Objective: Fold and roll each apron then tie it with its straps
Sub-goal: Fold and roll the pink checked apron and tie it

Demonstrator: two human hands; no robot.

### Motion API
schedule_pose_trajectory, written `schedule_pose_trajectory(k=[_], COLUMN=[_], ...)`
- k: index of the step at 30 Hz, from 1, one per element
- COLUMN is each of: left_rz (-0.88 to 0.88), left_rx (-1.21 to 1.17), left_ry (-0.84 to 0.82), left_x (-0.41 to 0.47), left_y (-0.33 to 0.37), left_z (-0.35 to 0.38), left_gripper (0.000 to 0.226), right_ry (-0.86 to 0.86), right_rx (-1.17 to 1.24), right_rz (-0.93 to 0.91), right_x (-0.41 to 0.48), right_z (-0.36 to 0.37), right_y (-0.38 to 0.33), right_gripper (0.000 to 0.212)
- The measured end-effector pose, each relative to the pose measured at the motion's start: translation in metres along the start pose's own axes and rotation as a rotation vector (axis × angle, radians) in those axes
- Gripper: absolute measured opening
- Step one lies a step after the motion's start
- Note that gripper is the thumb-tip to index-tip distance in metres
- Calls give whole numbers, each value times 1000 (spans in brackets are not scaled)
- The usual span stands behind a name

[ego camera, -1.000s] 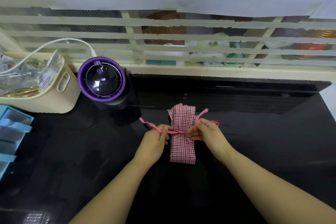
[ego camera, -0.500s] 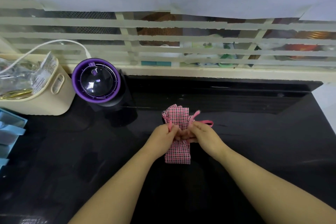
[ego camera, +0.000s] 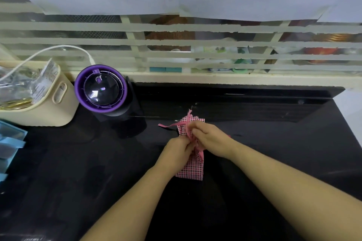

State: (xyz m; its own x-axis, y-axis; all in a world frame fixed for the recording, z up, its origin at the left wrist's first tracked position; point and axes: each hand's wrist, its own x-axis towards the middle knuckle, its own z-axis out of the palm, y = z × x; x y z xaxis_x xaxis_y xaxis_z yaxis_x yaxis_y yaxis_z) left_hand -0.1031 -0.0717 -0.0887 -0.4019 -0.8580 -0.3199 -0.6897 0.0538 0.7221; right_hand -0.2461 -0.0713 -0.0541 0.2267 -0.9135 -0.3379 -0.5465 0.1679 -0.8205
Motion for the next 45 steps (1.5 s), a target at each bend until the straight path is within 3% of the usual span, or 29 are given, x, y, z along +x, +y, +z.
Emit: schedule_pose_trajectory(k=[3, 7, 11, 16, 18, 21, 26, 31, 33, 36, 39, 42, 45], left_rz=[1, -118, -217, -369, -422, -517, -568, -493, -447, -375, -332, -328, -342], left_rx=[-52, -263, -500, -630, -672, -804, -913, -961, -1003, -1055, -1103, -1147, -1241], left_ry=[-32, -57, -98, -102, -84, -42, -51, -116, -153, -180, -193, -214, -264], left_x=[-3, -3, -4, 1, 2, 3, -3, -10, -14, -20, -25, -35, -47], left_y=[1, -1, -2, 0, 1, 8, 19, 28, 34, 36, 35, 35, 33], left_z=[-4, -9, -19, -18, -15, -12, -12, -15, -15, -15, -14, -10, -5], left_gripper=[24, 21, 23, 27, 28, 28, 27, 33, 43, 53, 59, 63, 67], right_ry=[-169, 16, 169, 300, 327, 288, 61, 41, 114, 85, 194, 250, 196], right_rx=[-232, -540, -506, -477, -536, -657, -827, -711, -647, -322, -131, -63, -113], right_rz=[16, -89, -154, -241, -244, -272, -266, 109, 100, 181, 230, 245, 247], right_x=[4, 0, -24, -42, -40, -36, -39, -44, -35, -18, -14, -18, -25], right_z=[-8, -13, 1, 38, 44, 46, 41, 3, -3, 9, 25, 30, 31], right_y=[10, 22, 36, 44, 50, 52, 41, 9, 4, 6, 15, 20, 18], right_gripper=[39, 15, 15, 33, 27, 6, 18, 33, 27, 13, 20, 13, 11])
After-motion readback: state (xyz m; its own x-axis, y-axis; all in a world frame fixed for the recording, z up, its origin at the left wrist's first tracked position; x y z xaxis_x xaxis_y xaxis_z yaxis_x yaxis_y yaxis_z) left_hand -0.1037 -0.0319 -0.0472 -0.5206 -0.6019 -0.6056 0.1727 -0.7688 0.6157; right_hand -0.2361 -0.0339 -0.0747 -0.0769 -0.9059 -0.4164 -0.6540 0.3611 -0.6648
